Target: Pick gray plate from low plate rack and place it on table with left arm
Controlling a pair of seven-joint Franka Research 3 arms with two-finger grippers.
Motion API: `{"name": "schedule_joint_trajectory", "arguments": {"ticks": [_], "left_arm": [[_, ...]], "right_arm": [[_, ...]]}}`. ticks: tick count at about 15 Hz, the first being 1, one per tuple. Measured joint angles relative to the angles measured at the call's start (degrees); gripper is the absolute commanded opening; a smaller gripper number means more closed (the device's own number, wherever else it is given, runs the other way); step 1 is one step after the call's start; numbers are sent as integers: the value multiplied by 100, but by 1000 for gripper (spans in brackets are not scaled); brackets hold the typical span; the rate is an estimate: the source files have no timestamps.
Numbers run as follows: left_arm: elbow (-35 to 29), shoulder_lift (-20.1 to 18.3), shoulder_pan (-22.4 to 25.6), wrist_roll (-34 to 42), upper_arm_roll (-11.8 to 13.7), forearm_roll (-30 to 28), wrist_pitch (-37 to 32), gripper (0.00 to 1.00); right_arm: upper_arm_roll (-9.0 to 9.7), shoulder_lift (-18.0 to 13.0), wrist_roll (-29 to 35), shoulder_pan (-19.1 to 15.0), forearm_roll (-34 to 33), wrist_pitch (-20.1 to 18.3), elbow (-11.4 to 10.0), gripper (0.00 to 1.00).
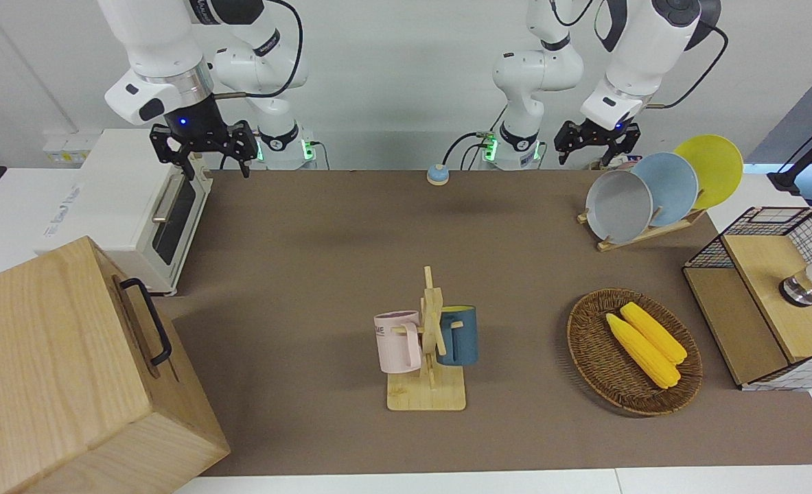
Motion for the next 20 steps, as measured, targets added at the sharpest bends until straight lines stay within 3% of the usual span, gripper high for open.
{"name": "schedule_joint_trajectory", "arguments": {"ticks": [7, 11, 16, 20], "left_arm": [[1, -1, 4, 25, 68, 3, -5, 993], [8, -5, 11, 550, 439, 257, -6, 995], [25, -22, 23, 1041, 1113, 529, 0, 995], [12, -23, 38, 1186, 1370, 813, 23, 995]], "right_arm": [[0, 0, 0, 0, 0, 0, 0, 983], [0, 0, 0, 0, 0, 0, 0, 983], [0, 0, 0, 0, 0, 0, 0, 983], [0, 0, 0, 0, 0, 0, 0, 983]]}}
